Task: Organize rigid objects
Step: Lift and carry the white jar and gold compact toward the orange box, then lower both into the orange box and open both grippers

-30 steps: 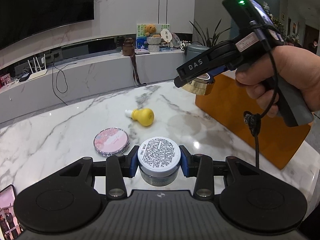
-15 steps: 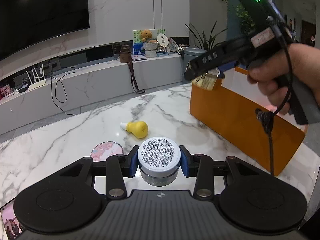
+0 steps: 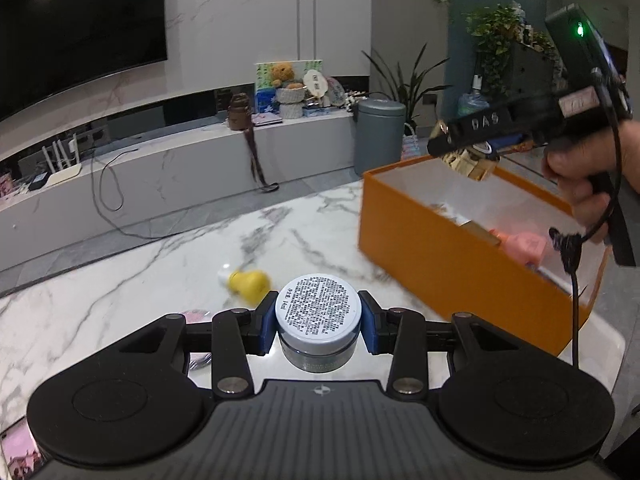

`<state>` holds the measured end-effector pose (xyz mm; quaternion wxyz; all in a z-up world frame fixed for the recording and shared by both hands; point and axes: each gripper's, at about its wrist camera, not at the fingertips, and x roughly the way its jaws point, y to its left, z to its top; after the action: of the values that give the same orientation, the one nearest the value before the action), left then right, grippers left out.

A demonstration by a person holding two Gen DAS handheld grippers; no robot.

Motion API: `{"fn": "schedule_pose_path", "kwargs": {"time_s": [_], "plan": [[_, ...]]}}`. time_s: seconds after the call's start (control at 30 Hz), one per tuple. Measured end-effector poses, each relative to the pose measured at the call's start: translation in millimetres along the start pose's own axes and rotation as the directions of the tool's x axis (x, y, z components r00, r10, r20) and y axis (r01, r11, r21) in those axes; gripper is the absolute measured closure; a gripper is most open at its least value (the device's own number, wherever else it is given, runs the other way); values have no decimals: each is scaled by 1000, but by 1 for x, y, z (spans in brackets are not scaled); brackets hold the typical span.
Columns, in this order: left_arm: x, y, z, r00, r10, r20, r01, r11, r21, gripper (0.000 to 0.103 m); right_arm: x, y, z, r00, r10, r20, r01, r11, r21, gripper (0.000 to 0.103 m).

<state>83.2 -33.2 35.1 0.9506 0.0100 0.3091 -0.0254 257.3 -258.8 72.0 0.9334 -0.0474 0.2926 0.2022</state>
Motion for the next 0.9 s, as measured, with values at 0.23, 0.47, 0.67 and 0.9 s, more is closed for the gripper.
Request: {"fn": "schedule_pose_path", "kwargs": {"time_s": [0.23, 0.47, 0.67, 0.9], "plan": [[10, -36, 24, 999, -44, -1, 44, 997, 67, 57, -5, -38, -3, 998, -55, -10, 56, 997, 60, 27], [31, -65, 50, 994, -101, -38, 104, 990, 99, 57, 0, -64, -7, 995, -77, -56, 80, 995, 59, 27], [49, -105, 64, 984, -151, -92, 169, 959, 228, 57, 0, -86, -8, 993, -87, -75, 92, 993, 67, 27], [77, -152, 74, 964, -203, -171, 252, 903, 348, 57, -2, -107, -16, 991, -62, -121, 75, 992, 102, 27]]}}
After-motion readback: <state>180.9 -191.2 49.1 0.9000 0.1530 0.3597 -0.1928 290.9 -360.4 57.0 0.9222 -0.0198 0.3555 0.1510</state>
